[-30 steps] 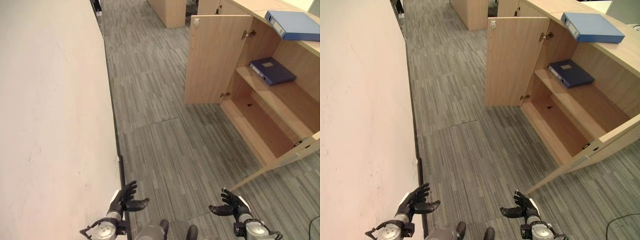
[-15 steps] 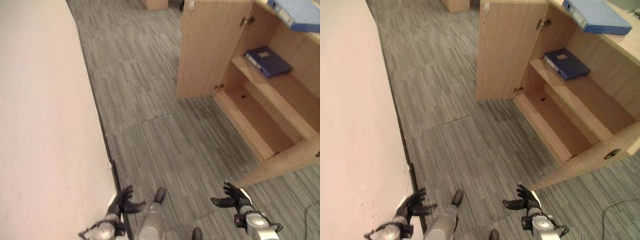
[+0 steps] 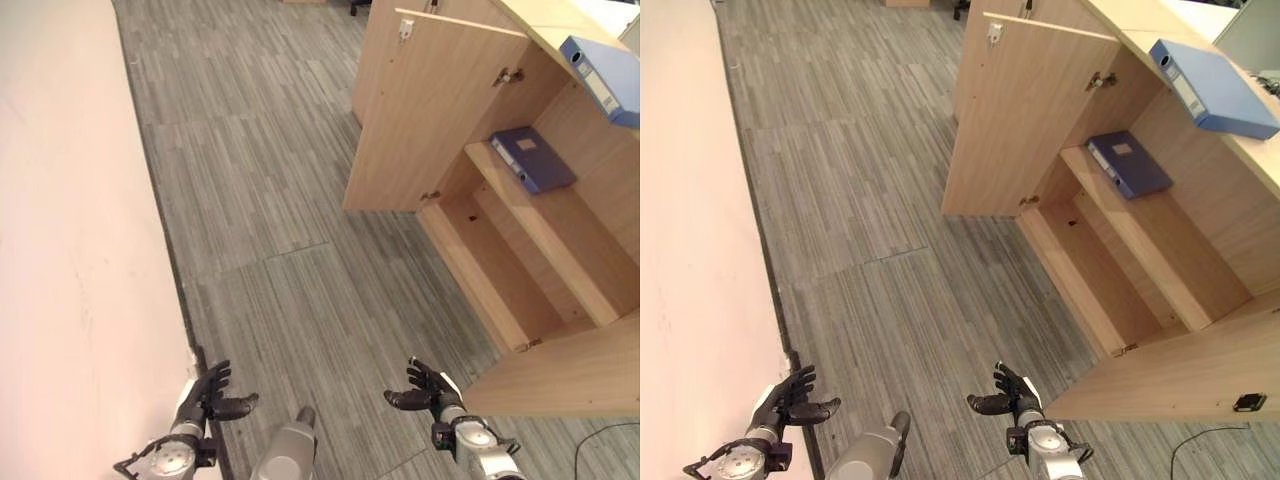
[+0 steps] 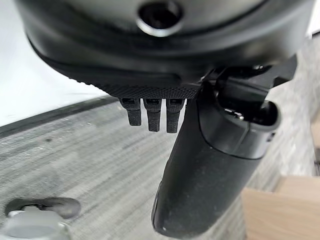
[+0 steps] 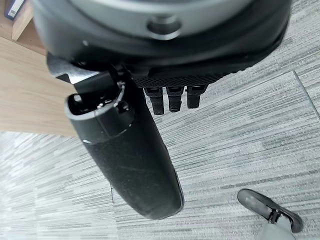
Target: Put the empty folder in the office cabinet
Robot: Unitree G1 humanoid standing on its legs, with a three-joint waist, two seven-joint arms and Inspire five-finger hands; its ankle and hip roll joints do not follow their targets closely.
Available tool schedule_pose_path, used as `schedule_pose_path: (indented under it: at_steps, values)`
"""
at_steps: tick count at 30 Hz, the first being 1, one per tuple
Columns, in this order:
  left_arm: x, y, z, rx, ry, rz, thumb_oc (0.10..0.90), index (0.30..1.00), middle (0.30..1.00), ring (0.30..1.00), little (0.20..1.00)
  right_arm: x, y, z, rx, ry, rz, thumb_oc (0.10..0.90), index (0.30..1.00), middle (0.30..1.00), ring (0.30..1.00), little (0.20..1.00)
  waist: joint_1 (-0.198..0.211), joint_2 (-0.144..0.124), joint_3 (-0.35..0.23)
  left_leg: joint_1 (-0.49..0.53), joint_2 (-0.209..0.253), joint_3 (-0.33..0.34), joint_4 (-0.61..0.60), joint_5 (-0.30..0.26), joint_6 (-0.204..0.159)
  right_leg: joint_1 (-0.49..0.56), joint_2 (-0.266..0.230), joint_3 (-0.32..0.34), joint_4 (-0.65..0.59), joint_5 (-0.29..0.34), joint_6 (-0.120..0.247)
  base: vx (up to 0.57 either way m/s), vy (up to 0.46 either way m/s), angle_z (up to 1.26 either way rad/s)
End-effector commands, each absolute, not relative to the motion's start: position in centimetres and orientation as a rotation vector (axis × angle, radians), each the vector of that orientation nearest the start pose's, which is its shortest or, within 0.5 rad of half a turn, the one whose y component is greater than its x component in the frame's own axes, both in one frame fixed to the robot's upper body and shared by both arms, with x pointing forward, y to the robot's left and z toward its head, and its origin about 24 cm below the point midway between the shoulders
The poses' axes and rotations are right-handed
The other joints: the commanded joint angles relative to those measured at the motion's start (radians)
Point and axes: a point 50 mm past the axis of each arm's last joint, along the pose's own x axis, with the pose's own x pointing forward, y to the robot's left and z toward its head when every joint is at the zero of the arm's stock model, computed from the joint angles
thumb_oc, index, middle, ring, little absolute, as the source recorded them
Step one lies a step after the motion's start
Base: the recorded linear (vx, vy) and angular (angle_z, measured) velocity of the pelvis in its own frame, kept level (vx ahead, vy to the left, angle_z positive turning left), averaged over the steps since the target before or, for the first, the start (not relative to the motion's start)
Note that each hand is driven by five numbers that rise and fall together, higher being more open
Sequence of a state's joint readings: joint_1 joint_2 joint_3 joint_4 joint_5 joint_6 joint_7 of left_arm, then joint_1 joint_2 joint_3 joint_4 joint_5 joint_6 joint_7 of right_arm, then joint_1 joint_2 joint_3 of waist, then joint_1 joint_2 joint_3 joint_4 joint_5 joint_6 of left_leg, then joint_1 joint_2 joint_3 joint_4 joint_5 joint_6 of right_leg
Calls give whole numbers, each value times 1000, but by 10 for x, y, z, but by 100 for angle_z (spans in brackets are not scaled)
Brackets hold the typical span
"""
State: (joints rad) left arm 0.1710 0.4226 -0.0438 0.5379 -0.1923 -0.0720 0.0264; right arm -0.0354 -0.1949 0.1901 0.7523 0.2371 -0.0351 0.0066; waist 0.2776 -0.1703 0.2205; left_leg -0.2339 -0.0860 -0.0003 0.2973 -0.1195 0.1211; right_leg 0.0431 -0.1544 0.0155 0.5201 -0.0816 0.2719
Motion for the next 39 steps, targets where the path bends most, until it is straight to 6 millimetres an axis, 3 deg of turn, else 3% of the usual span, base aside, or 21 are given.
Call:
schedule_pose_path:
  at_steps: [1,2,4,5,7,8,10,11,12,16,20,22,24,26,27,28,32,34,35,38,39]
  values:
    - [175,280,-47,322,474,86,800,900,900,900,900,212,-203,-83,-70,562,-3,800,900,900,900,900,5,42,-62,-48,35,-160,-191,135,-54,84,95,-65,3,328,-10,428,462,17]
    - [174,282,-47,325,480,93,800,900,900,900,900,212,-204,-83,-67,561,-9,800,900,900,900,900,2,51,-57,-10,27,-160,-202,115,-40,49,79,-121,64,352,-10,181,210,22]
    - [175,282,-47,329,479,94,800,900,900,900,900,212,-206,-83,-68,565,-20,800,900,900,900,900,-1,63,-51,14,29,-167,-215,108,-31,16,98,-133,92,347,-11,248,271,2]
    - [177,280,-47,322,473,98,800,900,900,900,900,212,-208,-83,-69,565,-27,800,900,900,900,900,-17,87,-33,69,31,-189,-242,104,-26,-76,129,-155,160,282,-28,236,249,-10]
    - [178,280,-47,321,474,105,800,900,900,900,900,212,-208,-83,-67,563,-30,800,900,900,900,900,-26,100,-22,97,34,-193,-253,100,-28,-126,130,-197,169,254,-28,267,205,1]
    - [177,281,-47,318,476,114,800,900,900,900,900,211,-209,-83,-63,566,-39,800,900,900,900,900,-39,108,-6,145,37,-187,-262,80,-34,-163,87,-290,97,186,-37,280,157,20]
    - [177,281,-47,318,476,114,800,900,900,900,900,211,-209,-83,-64,566,-39,800,900,900,900,900,-41,109,-6,144,38,-189,-263,82,-35,-163,88,-292,95,188,-37,168,37,16]
    - [175,283,-48,322,484,115,800,900,900,900,900,209,-209,-85,-63,579,-44,800,900,900,900,900,-41,108,1,171,44,-176,-257,61,-42,-170,48,-370,-26,121,-70,239,6,0]
    - [174,284,-49,323,492,113,800,900,900,900,900,208,-210,-87,-62,588,-51,800,900,900,900,900,-42,107,0,184,41,-172,-254,50,-46,-184,36,-394,-98,101,-87,328,-6,-1]
    - [169,283,-52,345,513,91,800,900,900,900,900,202,-216,-89,-64,602,-80,800,900,900,900,900,-69,106,9,260,36,-176,-234,-15,-69,-215,33,-388,-397,132,-101,287,-56,-11]
    - [170,280,-53,374,510,70,800,900,900,900,900,201,-218,-89,-61,605,-108,800,900,900,900,900,-111,156,19,312,59,-198,-218,-66,-80,-291,-29,-328,-496,186,-79,273,-58,22]
    - [169,279,-54,368,516,72,800,900,900,900,900,200,-219,-90,-59,611,-110,800,900,900,900,900,-119,171,18,347,66,-187,-217,-94,-84,-291,-52,-355,-514,194,-76,360,-70,54]
    - [165,278,-58,353,533,69,800,900,900,900,900,192,-220,-95,-48,637,-116,800,900,900,900,900,-128,164,-13,412,69,-168,-230,-154,-97,-232,-64,-397,-548,222,-64,417,-80,60]
    - [163,276,-61,347,545,65,800,900,900,900,900,188,-222,-97,-49,650,-125,800,900,900,900,900,-135,155,-24,431,61,-159,-238,-155,-103,-211,-87,-438,-559,260,-62,367,-66,-96]
    - [160,274,-63,336,555,65,800,900,900,900,900,184,-223,-98,-47,661,-124,800,900,900,900,900,-145,169,-56,471,108,-147,-251,-188,-124,-185,-69,-464,-561,252,-54,451,-103,-69]
    - [160,274,-64,334,556,63,800,900,900,900,900,183,-224,-99,-48,663,-126,800,900,900,900,900,-147,166,-52,470,102,-148,-254,-179,-125,-185,-77,-475,-562,260,-62,418,-141,-47]
    - [161,268,-64,323,550,50,800,900,900,900,900,179,-225,-98,-76,664,-96,800,900,900,900,900,-174,191,-78,493,195,-154,-235,-159,-180,-187,-37,-473,-539,222,-90,345,-236,-8]
    - [164,264,-64,311,542,36,800,900,900,900,900,185,-220,-94,-103,640,-45,800,900,900,900,900,-175,211,-94,486,274,-113,-187,-75,-229,-174,27,-503,-527,165,-115,375,-324,12]
    - [164,264,-64,310,543,37,800,900,900,900,900,185,-220,-94,-104,640,-44,800,900,900,900,900,-172,218,-95,493,285,-107,-189,-79,-234,-171,40,-500,-528,160,-117,166,-189,-25]
    - [166,266,-62,302,531,49,800,900,900,900,900,191,-214,-90,-112,618,-5,800,900,900,900,900,-164,217,-104,495,337,-30,-112,29,-281,-138,86,-557,-531,112,-147,260,-274,-44]
    - [166,264,-62,288,528,56,800,900,900,900,900,196,-213,-89,-125,612,13,800,900,900,900,900,-158,216,-94,471,341,-8,-13,81,-285,-107,98,-557,-549,100,-163,278,-267,-102]
